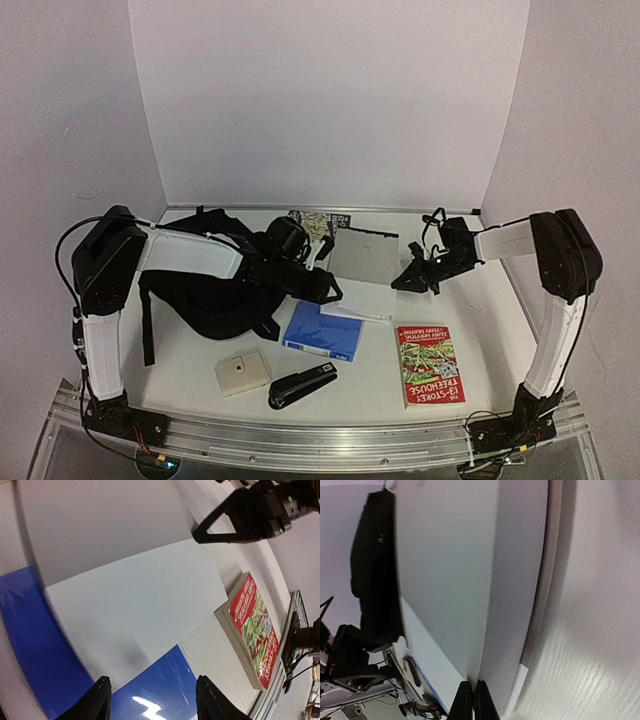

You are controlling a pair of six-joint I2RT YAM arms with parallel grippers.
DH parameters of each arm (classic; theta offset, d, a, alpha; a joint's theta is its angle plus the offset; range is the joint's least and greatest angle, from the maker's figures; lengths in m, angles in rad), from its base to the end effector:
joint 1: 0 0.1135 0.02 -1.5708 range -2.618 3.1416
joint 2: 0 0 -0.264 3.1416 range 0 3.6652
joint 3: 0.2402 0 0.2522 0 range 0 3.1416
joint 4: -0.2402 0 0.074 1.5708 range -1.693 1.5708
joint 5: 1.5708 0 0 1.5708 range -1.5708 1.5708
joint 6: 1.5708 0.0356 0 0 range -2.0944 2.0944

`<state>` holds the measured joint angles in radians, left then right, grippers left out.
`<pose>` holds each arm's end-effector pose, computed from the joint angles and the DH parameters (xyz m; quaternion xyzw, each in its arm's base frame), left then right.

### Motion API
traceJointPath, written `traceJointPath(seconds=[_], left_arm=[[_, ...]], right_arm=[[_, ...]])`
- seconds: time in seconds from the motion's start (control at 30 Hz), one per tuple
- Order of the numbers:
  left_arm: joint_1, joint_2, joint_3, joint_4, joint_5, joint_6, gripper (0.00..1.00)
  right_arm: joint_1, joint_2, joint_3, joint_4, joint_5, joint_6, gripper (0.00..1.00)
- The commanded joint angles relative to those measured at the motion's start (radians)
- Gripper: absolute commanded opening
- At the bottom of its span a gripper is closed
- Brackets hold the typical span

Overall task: Pack the student bag
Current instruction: Pick up the book from the center of the board.

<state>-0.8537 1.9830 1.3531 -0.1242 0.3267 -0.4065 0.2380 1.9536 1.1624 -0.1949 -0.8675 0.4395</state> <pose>0.2790 -0.3373 0.1858 0.2638 0.8687 -0.3515 0.2286 0.3697 0.1176 0.1454 -0.0331 0.8767 0.4665 0.1129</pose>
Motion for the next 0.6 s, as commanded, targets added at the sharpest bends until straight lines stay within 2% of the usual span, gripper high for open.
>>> traceJointPath(seconds=[0.0, 0.1, 0.37, 0.57], left_arm=[[-0.011, -0.088, -0.042, 0.109, -0.028, -0.027, 0.68], [0.016, -0.088, -0.05, 0.115, -0.026, -0.06, 0.79], [0.124, -0.051, -0.017, 0.182, 0.037, -0.159, 0.91], [0.161, 0.07, 0.108, 0.151, 0.092, -0.181, 0.91]], right_arm=[[0.017, 0.069, 0.014, 0.011, -0.01, -0.067, 0.0], [0.018, 0.096, 0.02, 0.008, 0.015, -0.09, 0.0], [0.017, 0.163, 0.036, -0.017, 0.058, -0.116, 0.0], [0.015, 0.18, 0.067, -0.063, 0.127, -0.125, 0.34]])
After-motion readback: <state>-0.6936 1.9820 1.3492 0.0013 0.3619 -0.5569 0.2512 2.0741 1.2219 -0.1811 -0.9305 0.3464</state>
